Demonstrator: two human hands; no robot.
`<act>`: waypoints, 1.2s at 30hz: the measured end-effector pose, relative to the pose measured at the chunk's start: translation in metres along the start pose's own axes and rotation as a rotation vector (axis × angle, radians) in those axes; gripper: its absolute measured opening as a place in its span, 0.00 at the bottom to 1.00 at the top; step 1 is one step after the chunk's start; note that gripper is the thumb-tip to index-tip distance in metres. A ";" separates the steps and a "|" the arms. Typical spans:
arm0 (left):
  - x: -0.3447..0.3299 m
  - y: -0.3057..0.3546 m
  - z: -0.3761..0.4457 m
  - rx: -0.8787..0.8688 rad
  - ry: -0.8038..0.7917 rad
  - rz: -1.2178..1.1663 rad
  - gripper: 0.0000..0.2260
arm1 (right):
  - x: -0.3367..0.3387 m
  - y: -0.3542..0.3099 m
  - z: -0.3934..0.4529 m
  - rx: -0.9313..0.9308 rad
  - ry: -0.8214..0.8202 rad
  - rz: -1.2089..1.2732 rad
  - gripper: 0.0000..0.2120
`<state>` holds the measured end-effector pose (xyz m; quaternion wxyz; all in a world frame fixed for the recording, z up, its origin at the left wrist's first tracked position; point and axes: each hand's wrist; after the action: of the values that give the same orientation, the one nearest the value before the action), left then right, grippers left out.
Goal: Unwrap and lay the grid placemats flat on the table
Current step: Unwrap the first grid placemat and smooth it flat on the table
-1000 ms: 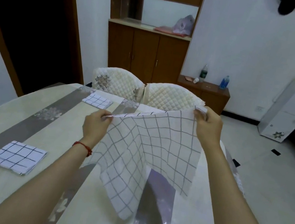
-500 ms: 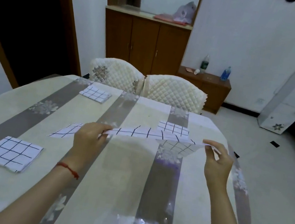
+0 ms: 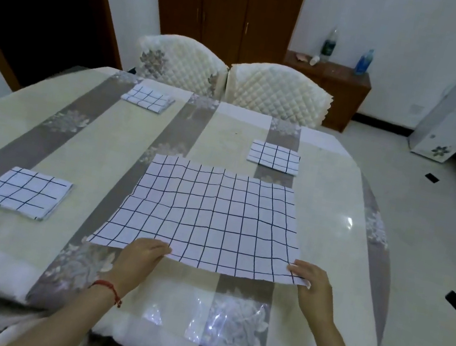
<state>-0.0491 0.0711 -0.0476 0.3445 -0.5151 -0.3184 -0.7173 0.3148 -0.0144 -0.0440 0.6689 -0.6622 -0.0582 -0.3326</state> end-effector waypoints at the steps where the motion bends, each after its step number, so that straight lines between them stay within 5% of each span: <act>1: -0.006 -0.002 -0.006 0.013 -0.047 0.002 0.11 | -0.002 0.006 -0.006 0.027 -0.007 -0.056 0.32; 10: -0.020 -0.005 -0.036 0.029 -0.210 0.042 0.14 | -0.003 0.040 -0.050 0.182 -0.113 -0.441 0.25; 17: -0.022 0.013 0.004 0.071 -0.024 -0.038 0.18 | -0.022 -0.015 -0.011 0.216 -0.002 -0.390 0.19; 20: -0.036 0.025 0.044 0.101 -0.132 -0.015 0.20 | -0.066 -0.043 0.024 0.196 -0.137 -0.337 0.23; 25: -0.062 0.026 0.097 0.234 -0.339 0.053 0.42 | -0.127 -0.054 0.070 0.039 -0.331 -0.403 0.38; 30: -0.089 0.012 0.093 0.210 -0.370 0.115 0.39 | -0.142 -0.016 0.063 -0.047 -0.338 -0.533 0.44; 36: -0.093 0.017 0.082 0.191 -0.357 0.175 0.30 | -0.137 -0.008 0.045 -0.047 -0.294 -0.540 0.38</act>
<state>0.0296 0.1437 -0.1134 0.3910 -0.6245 -0.3950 -0.5487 0.2211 0.0782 -0.1032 0.5251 -0.6792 -0.3203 -0.4004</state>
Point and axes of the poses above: each hand's wrist, its own z-axis towards the middle knuckle, its own x-axis out of the back of the hand, y = z × x, and after that the axes turned 10 degrees about z, right-handed
